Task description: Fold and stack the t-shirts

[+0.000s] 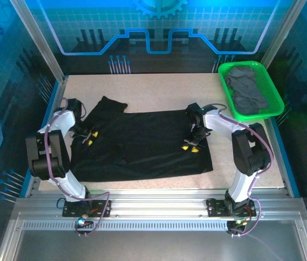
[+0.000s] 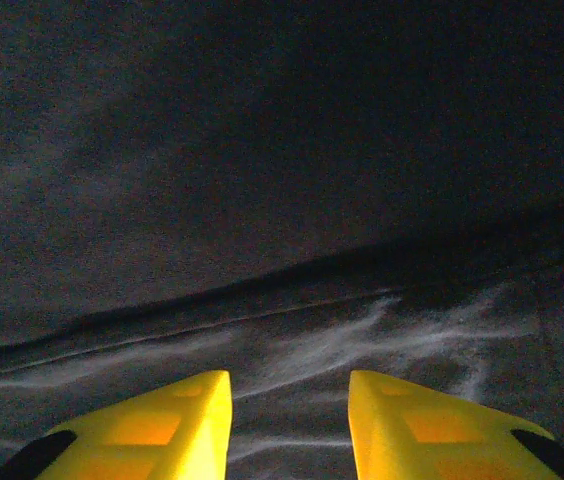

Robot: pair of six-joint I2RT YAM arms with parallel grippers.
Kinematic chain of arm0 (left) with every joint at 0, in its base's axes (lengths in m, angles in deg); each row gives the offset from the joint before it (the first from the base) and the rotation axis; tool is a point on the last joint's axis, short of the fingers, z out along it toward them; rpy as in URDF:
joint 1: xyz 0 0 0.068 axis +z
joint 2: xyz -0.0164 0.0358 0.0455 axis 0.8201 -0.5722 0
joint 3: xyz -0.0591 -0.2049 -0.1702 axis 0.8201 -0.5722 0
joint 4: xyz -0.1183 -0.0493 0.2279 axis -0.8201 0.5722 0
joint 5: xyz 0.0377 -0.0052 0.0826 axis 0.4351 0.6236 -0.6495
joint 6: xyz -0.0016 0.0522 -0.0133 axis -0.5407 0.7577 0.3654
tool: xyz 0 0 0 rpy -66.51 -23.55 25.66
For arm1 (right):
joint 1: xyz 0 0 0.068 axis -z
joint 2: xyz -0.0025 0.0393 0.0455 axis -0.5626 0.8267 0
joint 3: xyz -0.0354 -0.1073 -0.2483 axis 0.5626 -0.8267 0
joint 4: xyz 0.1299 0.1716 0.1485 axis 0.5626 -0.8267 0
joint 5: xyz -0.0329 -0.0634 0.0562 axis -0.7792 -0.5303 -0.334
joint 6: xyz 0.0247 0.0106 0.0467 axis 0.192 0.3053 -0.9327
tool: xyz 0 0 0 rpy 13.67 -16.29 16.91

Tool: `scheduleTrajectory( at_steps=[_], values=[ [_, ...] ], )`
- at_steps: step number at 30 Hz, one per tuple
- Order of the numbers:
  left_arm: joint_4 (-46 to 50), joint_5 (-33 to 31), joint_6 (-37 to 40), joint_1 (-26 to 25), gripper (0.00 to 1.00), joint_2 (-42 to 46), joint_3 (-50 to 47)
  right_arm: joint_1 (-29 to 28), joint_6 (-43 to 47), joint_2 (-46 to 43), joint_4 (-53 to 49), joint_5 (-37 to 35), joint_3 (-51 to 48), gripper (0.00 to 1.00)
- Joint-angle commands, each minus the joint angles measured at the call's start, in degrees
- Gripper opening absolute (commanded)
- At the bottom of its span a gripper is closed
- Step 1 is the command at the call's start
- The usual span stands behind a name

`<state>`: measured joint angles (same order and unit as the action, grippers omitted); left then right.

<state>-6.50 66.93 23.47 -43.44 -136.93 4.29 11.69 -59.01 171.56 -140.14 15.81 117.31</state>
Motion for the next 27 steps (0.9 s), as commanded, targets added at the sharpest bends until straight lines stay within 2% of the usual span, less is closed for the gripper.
scheduleTrajectory(
  at_steps=[1,4,8,13,15,21,23,27],
  values=[
    [1.2,1.3,-1.0,-1.4,0.40,-1.6,8.8,0.6,2.1,-3.5,1.1,-1.3,3.1,0.41],
    [1.9,2.0,-2.2,-1.9,0.43,-9.4,20.1,2.7,4.8,-3.2,6.6,-1.1,5.7,0.44],
    [-0.9,0.8,-2.4,-2.7,0.45,-20.5,33.4,5.4,9.0,2.9,10.1,1.6,15.1,0.46],
    [-4.4,-1.5,-0.2,-2.9,0.46,-33.0,48.3,7.3,11.6,11.2,6.8,3.0,28.6,0.46],
    [-5.4,-3.1,2.5,-3.3,0.47,-37.0,53.7,7.7,11.9,12.8,5.9,3.2,31.2,0.46],
    [-2.9,-7.2,10.3,-4.7,0.50,-46.9,67.0,8.7,10.8,12.6,6.5,3.6,29.9,0.47],
    [-2.0,-8.3,12.4,-5.2,0.51,-48.5,68.5,9.2,9.9,11.9,7.4,3.9,28.0,0.47],
    [5.9,-12.2,11.9,-6.2,0.51,-52.2,72.7,9.7,9.0,11.2,8.4,3.9,25.7,0.47]
  ],
)
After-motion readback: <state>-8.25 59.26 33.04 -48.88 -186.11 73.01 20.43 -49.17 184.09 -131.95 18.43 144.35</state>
